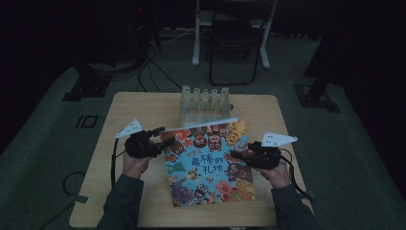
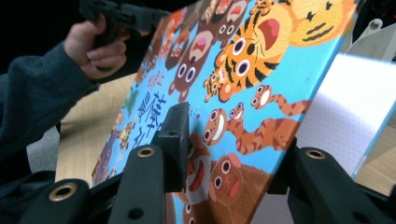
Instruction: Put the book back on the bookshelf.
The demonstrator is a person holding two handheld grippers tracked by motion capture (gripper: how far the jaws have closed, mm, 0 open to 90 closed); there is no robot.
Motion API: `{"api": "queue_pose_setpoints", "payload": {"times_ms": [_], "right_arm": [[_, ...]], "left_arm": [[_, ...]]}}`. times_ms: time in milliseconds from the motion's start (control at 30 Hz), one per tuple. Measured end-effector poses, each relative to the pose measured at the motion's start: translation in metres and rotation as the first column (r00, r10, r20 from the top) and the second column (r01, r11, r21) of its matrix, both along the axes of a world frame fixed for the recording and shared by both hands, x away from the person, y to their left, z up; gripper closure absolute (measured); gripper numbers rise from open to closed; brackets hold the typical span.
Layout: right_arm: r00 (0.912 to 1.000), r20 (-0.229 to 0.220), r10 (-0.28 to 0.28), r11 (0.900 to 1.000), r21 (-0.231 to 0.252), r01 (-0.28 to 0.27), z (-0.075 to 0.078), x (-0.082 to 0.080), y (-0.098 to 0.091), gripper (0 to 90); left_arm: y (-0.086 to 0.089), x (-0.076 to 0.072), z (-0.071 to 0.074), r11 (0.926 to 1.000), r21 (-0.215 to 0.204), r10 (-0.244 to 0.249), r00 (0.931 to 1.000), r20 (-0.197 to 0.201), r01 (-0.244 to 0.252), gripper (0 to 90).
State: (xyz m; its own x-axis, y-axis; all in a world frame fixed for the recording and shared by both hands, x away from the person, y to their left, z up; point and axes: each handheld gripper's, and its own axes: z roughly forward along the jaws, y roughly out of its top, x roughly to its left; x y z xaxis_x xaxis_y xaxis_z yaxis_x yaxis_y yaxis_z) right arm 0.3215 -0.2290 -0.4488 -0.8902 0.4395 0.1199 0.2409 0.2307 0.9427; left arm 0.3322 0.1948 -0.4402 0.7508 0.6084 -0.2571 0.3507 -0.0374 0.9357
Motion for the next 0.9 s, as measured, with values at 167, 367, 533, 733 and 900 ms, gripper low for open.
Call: {"api": "queue_pose_setpoints", "payload": {"times_ms": [167,367,533,733,900], "right_arm": [[0.9999,0.007,-0.013,0.9999,-0.006,0.013,-0.002,0.0,-0.003,58.7],[0.9994,0.001,-0.033,0.9993,-0.014,0.033,-0.006,0.001,-0.006,57.5],[0.9978,0.031,-0.059,0.9968,-0.052,0.06,-0.007,0.001,-0.005,56.5],[0.9944,0.075,-0.074,0.9954,-0.056,0.078,-0.006,-0.002,-0.006,56.3],[0.9877,0.121,-0.099,0.9924,-0.061,0.107,-0.005,-0.004,-0.004,55.7]], "left_arm": [[-0.004,-0.01,0.012,1.0,0.0,-0.007,0.9987,0.05,0.007,29.6],[-0.009,-0.02,0.025,0.9998,-0.006,-0.018,0.9953,0.096,0.019,29.8],[-0.015,-0.031,0.037,0.9994,-0.007,-0.034,0.9884,0.148,0.035,31.4],[-0.017,-0.04,0.044,0.9991,0.013,-0.041,0.9834,0.177,0.039,31.4],[-0.019,-0.045,0.049,0.999,0.015,-0.045,0.9798,0.195,0.043,31.7]]}}
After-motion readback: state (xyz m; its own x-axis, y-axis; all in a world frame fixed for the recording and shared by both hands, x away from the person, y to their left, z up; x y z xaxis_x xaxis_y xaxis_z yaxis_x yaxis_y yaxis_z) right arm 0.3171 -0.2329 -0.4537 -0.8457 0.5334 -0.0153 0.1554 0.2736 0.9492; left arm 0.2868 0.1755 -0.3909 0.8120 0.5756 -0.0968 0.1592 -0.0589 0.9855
